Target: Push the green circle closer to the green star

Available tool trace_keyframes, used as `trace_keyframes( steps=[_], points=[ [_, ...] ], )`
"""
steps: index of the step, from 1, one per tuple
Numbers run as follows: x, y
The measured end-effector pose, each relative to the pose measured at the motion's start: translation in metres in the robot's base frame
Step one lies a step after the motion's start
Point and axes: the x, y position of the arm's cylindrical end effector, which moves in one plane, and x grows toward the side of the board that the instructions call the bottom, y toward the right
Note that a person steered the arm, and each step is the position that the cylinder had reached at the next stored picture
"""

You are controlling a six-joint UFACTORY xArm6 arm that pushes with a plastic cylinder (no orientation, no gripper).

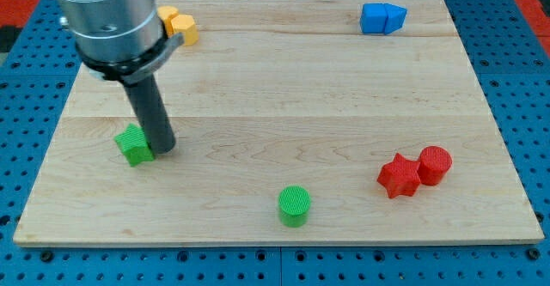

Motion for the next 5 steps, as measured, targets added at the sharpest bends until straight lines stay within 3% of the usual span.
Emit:
trace_keyframes(
  steps=[2,3,5],
  points=[
    [-0.015,0.156],
    [0.012,0.192],
    [0.073,0.202]
  ],
)
